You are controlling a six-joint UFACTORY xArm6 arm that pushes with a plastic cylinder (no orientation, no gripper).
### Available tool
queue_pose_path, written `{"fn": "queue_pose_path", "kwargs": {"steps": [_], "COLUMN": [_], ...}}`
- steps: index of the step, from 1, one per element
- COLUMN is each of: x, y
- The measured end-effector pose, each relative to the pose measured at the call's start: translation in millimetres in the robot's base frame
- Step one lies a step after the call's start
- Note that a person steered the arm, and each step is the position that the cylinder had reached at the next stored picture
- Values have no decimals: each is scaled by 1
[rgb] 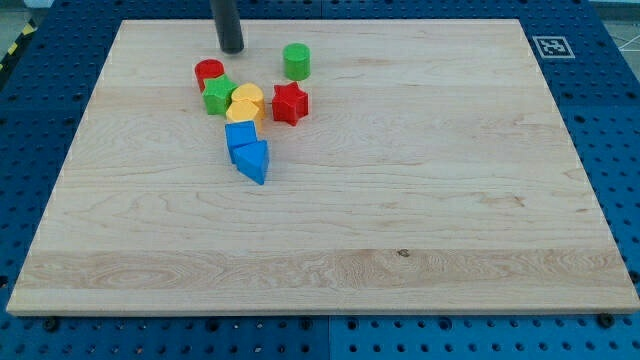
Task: Push green circle down a bit
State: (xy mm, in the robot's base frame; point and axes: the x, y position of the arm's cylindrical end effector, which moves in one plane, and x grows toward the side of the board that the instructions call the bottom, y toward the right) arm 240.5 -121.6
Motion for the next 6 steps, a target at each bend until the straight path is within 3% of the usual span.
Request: {"fn": "queue_pose_path", "kwargs": {"steps": [3,6], "x": [3,24], "y": [87,98]}}
